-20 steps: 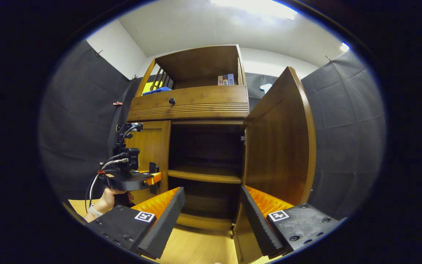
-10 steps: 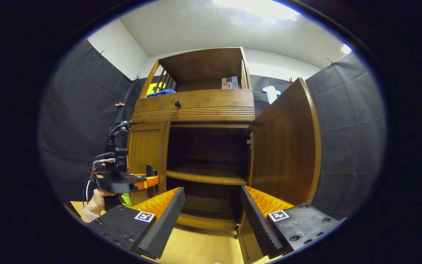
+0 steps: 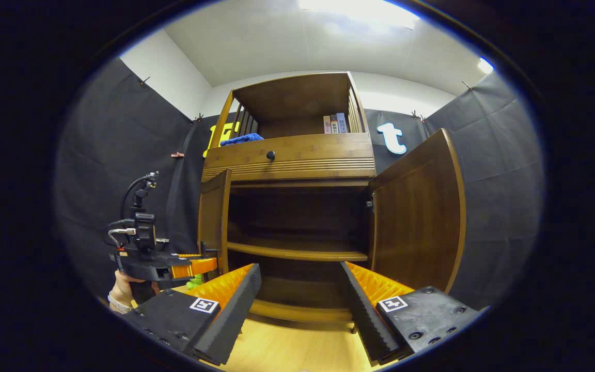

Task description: Open the right door of the double-door shoe cabinet with the right hand, and open the left door with the left hand.

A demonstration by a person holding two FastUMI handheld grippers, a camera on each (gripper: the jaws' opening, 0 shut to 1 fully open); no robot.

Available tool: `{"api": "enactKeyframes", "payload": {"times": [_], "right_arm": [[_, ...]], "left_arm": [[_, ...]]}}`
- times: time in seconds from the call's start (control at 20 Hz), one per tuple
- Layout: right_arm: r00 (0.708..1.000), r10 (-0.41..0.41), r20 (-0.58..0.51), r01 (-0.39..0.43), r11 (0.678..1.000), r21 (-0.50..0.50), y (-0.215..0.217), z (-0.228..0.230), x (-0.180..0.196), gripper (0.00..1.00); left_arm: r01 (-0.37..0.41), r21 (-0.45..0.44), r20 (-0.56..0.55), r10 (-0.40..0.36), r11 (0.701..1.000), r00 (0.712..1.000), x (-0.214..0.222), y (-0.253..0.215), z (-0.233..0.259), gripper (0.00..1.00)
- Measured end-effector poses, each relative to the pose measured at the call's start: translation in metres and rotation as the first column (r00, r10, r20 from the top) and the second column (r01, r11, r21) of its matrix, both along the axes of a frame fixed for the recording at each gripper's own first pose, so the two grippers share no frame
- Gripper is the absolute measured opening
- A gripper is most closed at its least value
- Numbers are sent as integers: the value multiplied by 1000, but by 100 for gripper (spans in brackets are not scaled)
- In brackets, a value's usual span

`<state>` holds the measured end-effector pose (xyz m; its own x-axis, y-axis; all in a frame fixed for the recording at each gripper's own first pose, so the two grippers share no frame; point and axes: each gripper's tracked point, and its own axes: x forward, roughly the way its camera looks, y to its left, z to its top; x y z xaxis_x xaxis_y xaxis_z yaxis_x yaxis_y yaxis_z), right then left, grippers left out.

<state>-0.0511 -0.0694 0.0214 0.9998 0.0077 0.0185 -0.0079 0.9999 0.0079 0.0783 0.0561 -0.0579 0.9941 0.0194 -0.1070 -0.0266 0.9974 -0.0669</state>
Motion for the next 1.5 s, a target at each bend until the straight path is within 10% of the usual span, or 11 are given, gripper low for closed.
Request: {"api": "enactKeyframes", "payload": {"times": [0.5,1.5], "right_arm": [[999,-43,-6,44,999,15,-2,-3,-10,97],[1000,-12,7,12,999,-48,30,0,-16,98]], "left_arm": [[-26,31,-23,27,999,999,-52,33,4,28],[-345,139,-4,349,928,937,-129,143,11,5]]}}
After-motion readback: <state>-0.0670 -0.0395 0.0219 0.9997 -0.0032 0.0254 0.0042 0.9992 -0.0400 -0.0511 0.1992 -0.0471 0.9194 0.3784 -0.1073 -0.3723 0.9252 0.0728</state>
